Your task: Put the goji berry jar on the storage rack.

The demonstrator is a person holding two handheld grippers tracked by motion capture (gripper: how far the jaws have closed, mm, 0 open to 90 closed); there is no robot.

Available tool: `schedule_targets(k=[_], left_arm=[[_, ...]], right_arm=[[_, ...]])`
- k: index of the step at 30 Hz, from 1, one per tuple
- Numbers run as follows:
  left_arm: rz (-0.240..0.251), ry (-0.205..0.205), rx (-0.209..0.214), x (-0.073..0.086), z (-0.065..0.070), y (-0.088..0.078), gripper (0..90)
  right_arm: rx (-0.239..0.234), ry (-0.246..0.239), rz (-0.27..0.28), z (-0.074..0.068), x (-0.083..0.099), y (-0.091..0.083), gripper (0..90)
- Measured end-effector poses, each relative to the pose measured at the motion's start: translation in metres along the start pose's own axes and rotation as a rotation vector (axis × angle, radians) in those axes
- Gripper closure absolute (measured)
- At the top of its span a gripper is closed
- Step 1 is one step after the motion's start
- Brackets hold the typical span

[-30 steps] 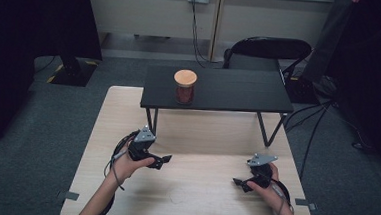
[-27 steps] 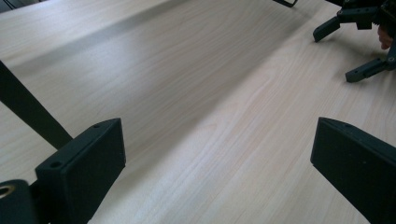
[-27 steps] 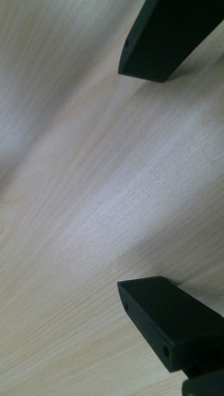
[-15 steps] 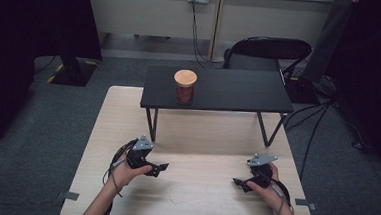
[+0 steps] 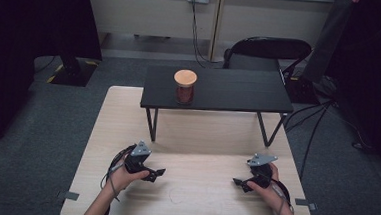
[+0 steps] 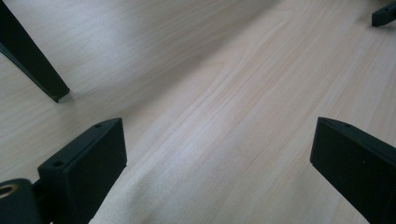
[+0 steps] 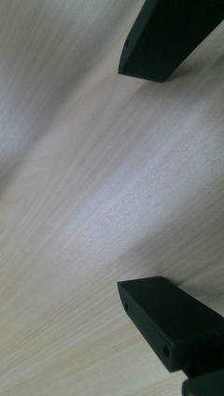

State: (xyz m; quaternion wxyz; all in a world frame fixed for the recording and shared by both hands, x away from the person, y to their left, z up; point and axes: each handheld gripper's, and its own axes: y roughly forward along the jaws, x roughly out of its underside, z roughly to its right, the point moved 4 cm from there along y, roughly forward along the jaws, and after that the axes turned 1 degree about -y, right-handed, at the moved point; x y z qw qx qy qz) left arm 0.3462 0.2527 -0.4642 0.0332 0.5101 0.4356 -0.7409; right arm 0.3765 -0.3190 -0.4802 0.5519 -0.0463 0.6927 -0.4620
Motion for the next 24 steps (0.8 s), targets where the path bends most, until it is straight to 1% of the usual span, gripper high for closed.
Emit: schedule_targets(k=[6, 7, 8, 11, 13, 16, 21, 24], left_arm=[[-0.038, 0.034, 0.01, 0.007, 0.003, 0.005, 3.6], [-0.042, 0.042, 0.01, 0.008, 0.003, 0.006, 3.6], [-0.049, 0.06, 0.009, 0.009, 0.003, 0.007, 3.6], [-0.067, 0.067, 0.007, 0.01, 0.004, 0.01, 3.6], [-0.084, 0.084, 0.006, 0.01, 0.005, 0.011, 3.7], [-0.09, 0.091, 0.01, 0.01, 0.005, 0.012, 3.8], [-0.09, 0.086, 0.004, 0.011, 0.005, 0.012, 3.8], [-0.098, 0.091, 0.004, 0.011, 0.004, 0.012, 3.8]], right_arm=[[0.0, 0.0, 0.0, 0.0, 0.0, 0.0, 0.0], [0.0, 0.0, 0.0, 0.0, 0.0, 0.0, 0.0], [0.0, 0.0, 0.0, 0.0, 0.0, 0.0, 0.0], [0.0, 0.0, 0.0, 0.0, 0.0, 0.0, 0.0], [0.0, 0.0, 0.0, 0.0, 0.0, 0.0, 0.0], [0.0, 0.0, 0.0, 0.0, 0.0, 0.0, 0.0], [0.0, 0.0, 0.0, 0.0, 0.0, 0.0, 0.0], [0.0, 0.0, 0.0, 0.0, 0.0, 0.0, 0.0]])
